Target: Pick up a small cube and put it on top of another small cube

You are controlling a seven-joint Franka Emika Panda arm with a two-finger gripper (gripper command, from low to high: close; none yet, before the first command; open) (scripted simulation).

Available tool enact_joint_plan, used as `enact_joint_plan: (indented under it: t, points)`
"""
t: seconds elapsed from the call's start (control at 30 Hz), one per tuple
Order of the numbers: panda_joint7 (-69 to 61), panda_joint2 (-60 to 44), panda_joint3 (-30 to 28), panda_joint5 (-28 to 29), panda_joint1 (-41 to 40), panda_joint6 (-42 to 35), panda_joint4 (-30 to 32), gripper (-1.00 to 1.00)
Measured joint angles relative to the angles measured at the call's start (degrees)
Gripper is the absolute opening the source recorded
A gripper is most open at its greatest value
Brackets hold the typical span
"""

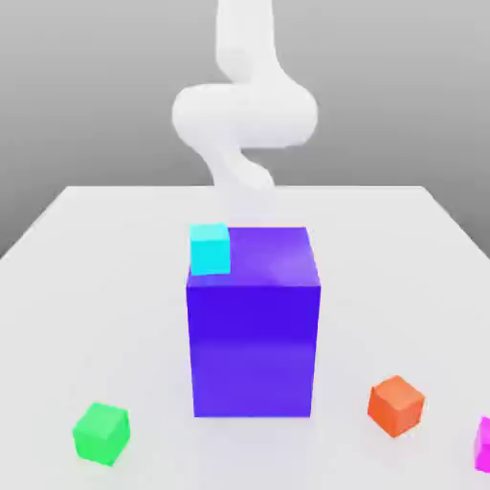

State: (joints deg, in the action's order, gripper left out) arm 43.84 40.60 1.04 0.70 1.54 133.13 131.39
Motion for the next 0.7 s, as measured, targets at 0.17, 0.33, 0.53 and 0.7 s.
enact_joint_plan:
  t: [0.17, 0.33, 0.53, 0.7]
  points:
    - [-4.28, -10.72, 2.32, 1.3, 2.98, 2.72, -0.81, 0.0]
    - [-8.3, -21.1, 4.76, 2.67, 5.72, 5.41, -1.58, 0.0]
    - [-12.91, -33.57, 7.88, 4.68, 8.88, 8.54, -2.53, 0.0]
    - [-16.47, -44.0, 9.81, 6.72, 12.99, 11.15, -3.33, 0.0]
